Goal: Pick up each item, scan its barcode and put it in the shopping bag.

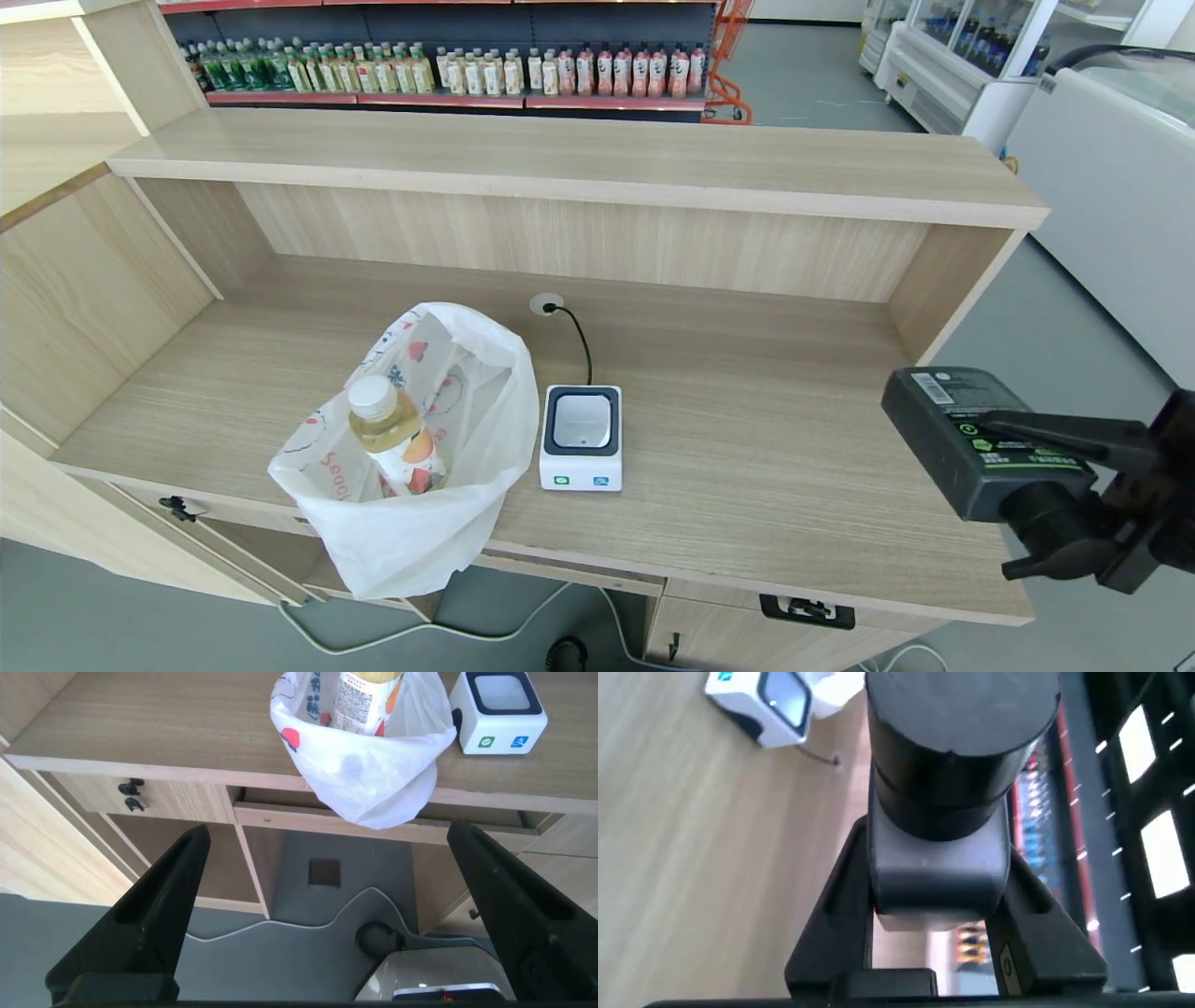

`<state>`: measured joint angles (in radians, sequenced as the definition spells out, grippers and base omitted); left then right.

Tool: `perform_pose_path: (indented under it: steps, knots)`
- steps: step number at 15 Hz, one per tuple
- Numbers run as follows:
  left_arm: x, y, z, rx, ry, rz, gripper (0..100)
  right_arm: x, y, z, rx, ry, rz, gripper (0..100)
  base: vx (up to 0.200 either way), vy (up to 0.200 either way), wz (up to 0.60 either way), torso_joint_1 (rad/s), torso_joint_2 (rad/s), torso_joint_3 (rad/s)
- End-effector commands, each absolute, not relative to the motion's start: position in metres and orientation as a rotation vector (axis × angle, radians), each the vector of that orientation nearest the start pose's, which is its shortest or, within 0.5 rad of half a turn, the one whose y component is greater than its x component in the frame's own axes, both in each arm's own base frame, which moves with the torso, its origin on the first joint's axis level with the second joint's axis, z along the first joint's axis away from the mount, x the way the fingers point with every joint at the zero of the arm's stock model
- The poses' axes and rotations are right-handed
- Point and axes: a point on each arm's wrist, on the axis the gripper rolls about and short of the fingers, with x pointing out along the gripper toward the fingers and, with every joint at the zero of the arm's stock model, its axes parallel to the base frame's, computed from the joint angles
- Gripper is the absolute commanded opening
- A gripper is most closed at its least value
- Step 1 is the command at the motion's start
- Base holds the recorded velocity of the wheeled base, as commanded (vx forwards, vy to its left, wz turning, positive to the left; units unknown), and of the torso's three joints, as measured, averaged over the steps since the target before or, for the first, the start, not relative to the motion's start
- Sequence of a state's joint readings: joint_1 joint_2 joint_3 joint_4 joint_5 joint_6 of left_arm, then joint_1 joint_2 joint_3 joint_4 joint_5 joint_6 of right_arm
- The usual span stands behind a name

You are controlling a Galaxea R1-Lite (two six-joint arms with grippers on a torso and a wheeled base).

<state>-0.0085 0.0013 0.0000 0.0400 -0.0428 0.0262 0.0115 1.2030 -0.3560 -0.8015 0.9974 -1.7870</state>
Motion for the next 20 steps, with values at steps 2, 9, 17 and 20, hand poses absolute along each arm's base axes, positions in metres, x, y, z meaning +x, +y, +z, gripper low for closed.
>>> perform_pose_path:
  steps: [2,9,17,20]
  knots:
    - [-0.023,-0.001,0.071,0.025,0.042,-0.053,100,0.126,0.052,0.240,-1.809,-1.476,0.461,0,0.000,0.000,0.00,0.000,0.00,0.000]
    - [-0.023,-0.001,0.071,0.025,0.041,-0.053,100,0.089,0.075,0.235,-1.801,-1.944,0.336,0,0.000,0.000,0.00,0.000,0.00,0.000]
    - [-0.023,-0.001,0.071,0.025,0.042,-0.053,100,0.076,0.067,0.244,-1.780,-1.961,0.294,0,0.000,0.000,0.00,0.000,0.00,0.000]
    - [-0.023,-0.001,0.071,0.025,0.041,-0.053,100,0.074,0.067,0.246,-1.767,-1.962,0.297,0,0.000,0.000,0.00,0.000,0.00,0.000]
